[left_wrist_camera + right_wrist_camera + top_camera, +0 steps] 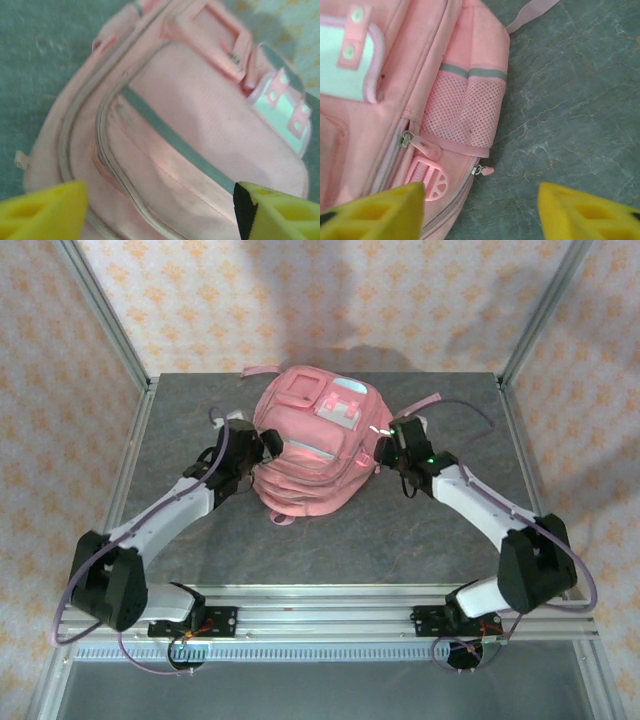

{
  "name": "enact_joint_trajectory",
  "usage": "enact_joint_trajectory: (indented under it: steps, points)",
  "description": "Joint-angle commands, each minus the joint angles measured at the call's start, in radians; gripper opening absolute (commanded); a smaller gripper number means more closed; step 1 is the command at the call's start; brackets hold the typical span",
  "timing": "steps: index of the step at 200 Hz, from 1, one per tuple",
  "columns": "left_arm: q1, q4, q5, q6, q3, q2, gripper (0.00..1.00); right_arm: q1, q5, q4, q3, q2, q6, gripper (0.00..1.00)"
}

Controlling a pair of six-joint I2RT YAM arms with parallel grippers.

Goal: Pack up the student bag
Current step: Reset both arms

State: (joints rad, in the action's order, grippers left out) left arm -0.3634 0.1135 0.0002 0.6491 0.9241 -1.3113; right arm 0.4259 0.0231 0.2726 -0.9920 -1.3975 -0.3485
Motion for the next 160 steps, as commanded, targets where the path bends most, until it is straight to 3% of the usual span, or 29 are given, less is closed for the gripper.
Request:
enact_joint_trajectory:
  steps: [1,11,28,56,95,114,139,160]
  points:
    - [0.012,0.064,-0.126,-0.115,-0.002,0.073,0.92,-0.010,0.003,-0.101,0.018,0.072,0.047,1.00]
    - [0.015,0.078,-0.196,-0.150,-0.004,0.104,0.99,-0.018,0.032,-0.127,0.015,0.087,0.055,1.00]
    - [0.015,0.075,-0.352,-0.222,-0.025,0.157,0.99,-0.047,0.109,-0.155,-0.002,0.092,0.056,1.00]
    - [0.022,-0.103,-0.547,-0.365,-0.179,0.293,0.99,-0.093,0.378,-0.279,0.065,0.103,0.080,1.00]
    - [0.049,-0.460,-0.645,-0.512,-0.491,0.483,0.99,-0.138,0.571,-0.772,0.442,0.252,0.248,1.00]
    - [0.081,-0.567,-0.578,-0.556,-0.610,0.535,0.99,-0.158,0.595,-0.910,0.567,0.284,0.288,1.00]
    - [0.129,-0.700,-0.611,-0.526,-0.700,0.438,0.99,-0.185,0.573,-1.011,0.637,0.227,0.267,1.00]
    - [0.161,-0.944,-0.596,-0.545,-0.755,0.278,0.99,-0.185,0.538,-1.201,0.707,0.144,0.306,1.00]
